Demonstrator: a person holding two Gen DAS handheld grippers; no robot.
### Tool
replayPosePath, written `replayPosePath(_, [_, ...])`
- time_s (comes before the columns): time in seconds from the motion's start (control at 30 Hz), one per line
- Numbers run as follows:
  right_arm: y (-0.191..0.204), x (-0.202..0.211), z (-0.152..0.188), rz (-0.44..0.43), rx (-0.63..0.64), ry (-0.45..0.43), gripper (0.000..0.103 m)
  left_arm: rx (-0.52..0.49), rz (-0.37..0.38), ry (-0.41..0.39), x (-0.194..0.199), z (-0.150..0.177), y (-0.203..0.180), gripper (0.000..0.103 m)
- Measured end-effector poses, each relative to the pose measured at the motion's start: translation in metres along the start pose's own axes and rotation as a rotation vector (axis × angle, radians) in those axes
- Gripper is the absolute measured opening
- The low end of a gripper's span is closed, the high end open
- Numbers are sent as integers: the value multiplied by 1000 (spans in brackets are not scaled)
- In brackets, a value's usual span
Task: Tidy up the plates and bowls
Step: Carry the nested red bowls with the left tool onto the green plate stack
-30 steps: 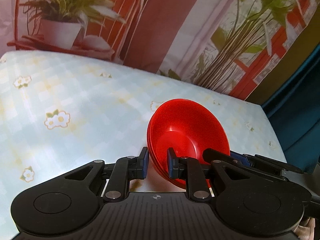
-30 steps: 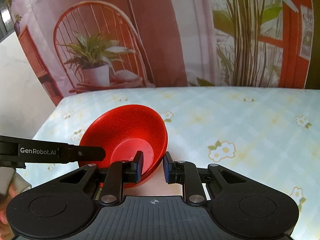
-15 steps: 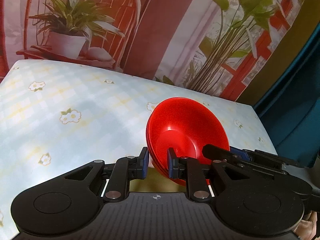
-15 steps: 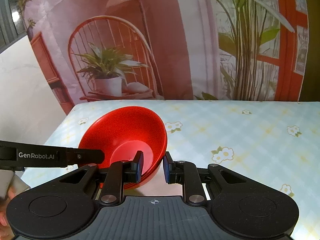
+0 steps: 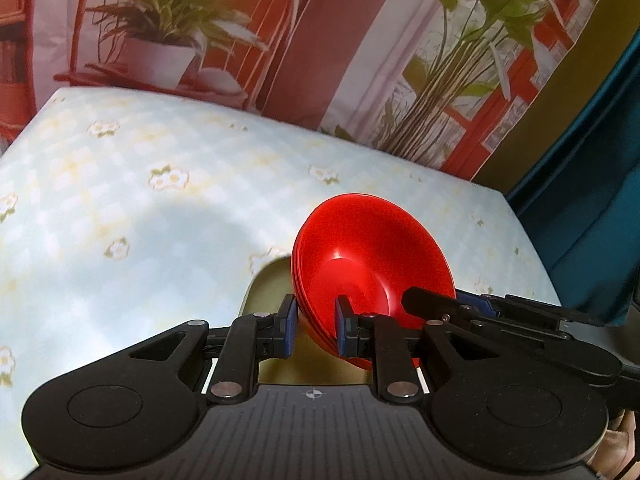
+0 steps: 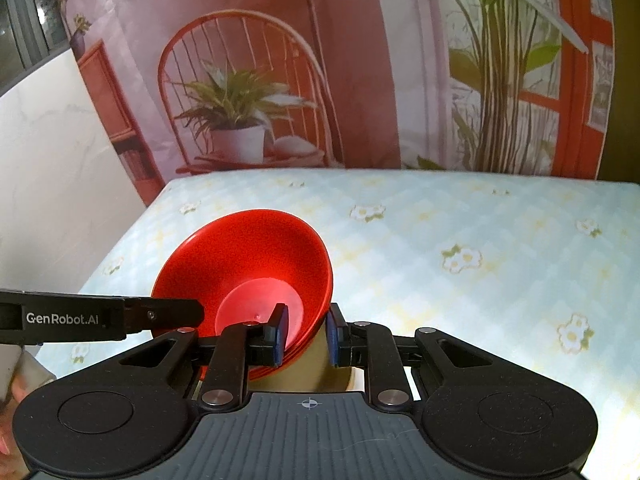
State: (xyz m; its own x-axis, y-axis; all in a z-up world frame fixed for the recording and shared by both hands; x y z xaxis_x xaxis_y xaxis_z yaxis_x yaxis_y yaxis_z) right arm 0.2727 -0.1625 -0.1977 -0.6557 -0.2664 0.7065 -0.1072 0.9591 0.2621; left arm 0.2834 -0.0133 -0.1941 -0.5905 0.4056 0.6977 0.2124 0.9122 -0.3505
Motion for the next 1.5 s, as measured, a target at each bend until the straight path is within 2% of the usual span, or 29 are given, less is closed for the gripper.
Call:
replayPosePath(0.67, [6, -12, 27, 10, 6, 79, 18, 31, -9, 58, -11, 23, 13, 21])
replayPosePath(1.13, [3, -14, 34, 8, 0, 88, 18, 23, -18, 51, -11, 25, 9, 21])
replayPosePath(1.5, [8, -14, 35, 30, 35, 80, 19, -7, -41, 12, -2, 20, 8, 23])
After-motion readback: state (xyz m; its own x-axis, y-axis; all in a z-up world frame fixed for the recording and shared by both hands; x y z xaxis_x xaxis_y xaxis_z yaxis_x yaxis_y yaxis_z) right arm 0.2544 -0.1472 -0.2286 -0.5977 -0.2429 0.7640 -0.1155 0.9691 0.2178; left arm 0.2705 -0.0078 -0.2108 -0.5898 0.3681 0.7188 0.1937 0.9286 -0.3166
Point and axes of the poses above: each gripper's, at about its wrist camera, not at the fingertips, and x roughly against the way its jaws point, y to its left, z to its underside, the point moved 6 cm from there along -x, roughly the way its jaws point, and after that the axes turned 1 degree about z, right-handed, at the moved point
